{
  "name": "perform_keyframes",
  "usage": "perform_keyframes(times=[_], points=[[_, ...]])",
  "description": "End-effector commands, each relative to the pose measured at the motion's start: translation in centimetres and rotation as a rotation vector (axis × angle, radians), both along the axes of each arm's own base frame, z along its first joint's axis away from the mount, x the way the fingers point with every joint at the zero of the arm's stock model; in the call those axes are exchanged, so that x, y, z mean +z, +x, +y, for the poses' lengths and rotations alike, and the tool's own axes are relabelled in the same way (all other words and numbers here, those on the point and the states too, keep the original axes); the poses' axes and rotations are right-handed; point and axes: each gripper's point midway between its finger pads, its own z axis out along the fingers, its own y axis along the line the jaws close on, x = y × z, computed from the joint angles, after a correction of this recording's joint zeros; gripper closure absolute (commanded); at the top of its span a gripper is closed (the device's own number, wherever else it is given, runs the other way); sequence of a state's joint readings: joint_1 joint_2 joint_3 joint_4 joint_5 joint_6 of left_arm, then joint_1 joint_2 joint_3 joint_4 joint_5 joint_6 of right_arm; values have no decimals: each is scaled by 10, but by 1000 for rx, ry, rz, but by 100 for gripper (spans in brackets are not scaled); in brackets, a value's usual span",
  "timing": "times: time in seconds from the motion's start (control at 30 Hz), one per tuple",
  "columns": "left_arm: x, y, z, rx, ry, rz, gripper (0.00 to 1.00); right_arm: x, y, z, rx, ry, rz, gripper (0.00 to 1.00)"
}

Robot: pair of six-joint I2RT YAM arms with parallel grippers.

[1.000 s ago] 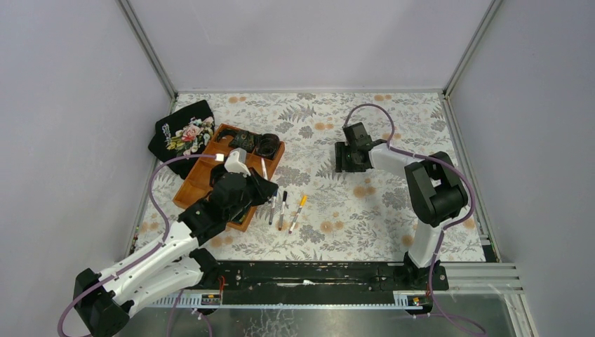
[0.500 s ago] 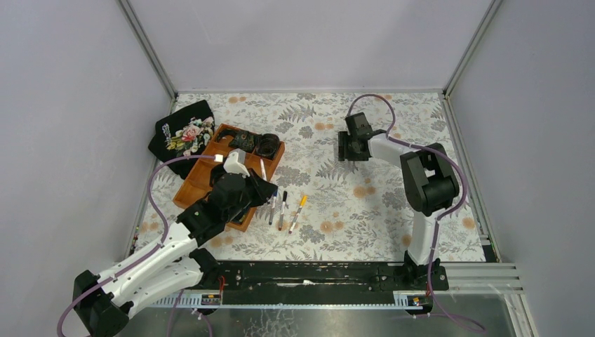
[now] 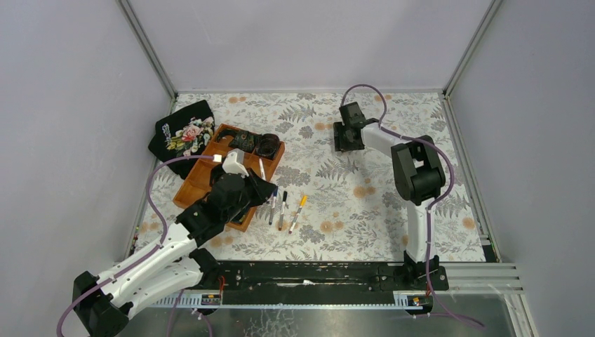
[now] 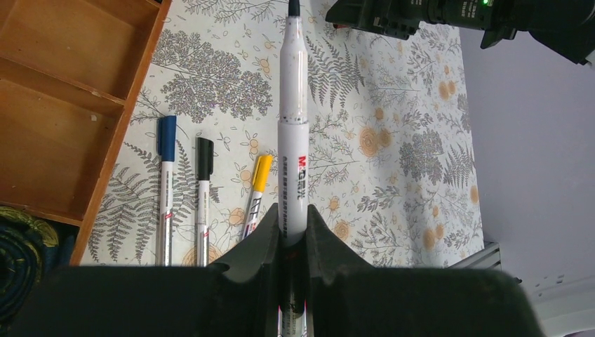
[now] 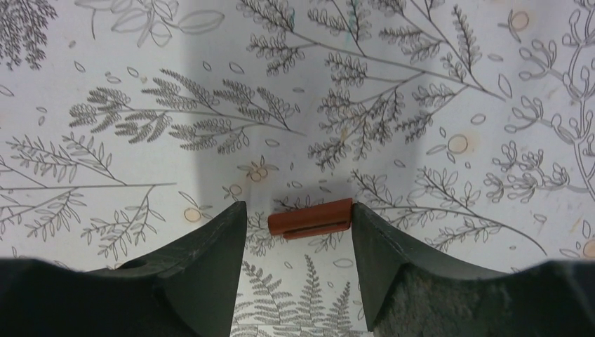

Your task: Insert the pens into the pen caps

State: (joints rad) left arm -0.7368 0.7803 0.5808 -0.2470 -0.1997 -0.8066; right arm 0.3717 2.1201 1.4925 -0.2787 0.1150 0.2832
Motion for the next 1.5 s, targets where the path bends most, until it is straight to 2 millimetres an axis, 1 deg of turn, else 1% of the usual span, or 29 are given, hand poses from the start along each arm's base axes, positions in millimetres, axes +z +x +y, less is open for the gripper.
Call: perform_keyframes(times=[0.0, 0.13, 0.2, 0.27, 0.37, 0.43, 0.57, 0.73, 0.83, 1.0, 1.03, 1.13, 1.2, 1.3, 1.4, 1.47], points=[[-4, 2, 9, 27, 28, -9, 100, -31, -14, -2, 21, -16, 120, 37], [-5, 2, 11, 32, 32, -7, 100, -37, -12, 4, 38, 1, 131, 38], [-4, 2, 11, 32, 32, -9, 100, -37, -10, 7, 47, 10, 130, 40], [-4, 2, 11, 33, 32, -9, 100, -39, -10, 9, 61, 10, 131, 44], [-4, 2, 11, 31, 32, -6, 100, -39, -10, 12, 87, -7, 128, 56], [-4, 2, 11, 33, 32, -6, 100, -39, -12, 13, 99, -25, 128, 59], [-4, 1, 10, 30, 26, -6, 100, -39, -21, 14, 118, -48, 136, 64], [-4, 1, 9, 28, 20, -2, 100, -41, -46, 21, 160, -70, 149, 70], [-3, 0, 8, 23, 16, 0, 100, -43, -64, 21, 174, -102, 154, 68], [-2, -1, 6, 14, 7, 2, 100, -51, -90, 14, 134, -130, 189, 55], [-2, -1, 6, 13, 4, 1, 100, -51, -93, 14, 127, -127, 191, 54], [-1, -1, 5, 7, -1, 3, 100, -53, -97, 14, 110, -113, 196, 53], [0, -2, 4, 4, -6, 3, 100, -53, -97, 15, 103, -108, 196, 55], [1, -3, 4, -1, -11, 1, 100, -53, -94, 15, 79, -115, 199, 55], [3, -4, 5, 3, -17, -1, 100, -53, -91, 12, 37, -133, 207, 50], [3, -5, 6, 8, -21, -1, 100, -53, -91, 11, 12, -134, 205, 49]])
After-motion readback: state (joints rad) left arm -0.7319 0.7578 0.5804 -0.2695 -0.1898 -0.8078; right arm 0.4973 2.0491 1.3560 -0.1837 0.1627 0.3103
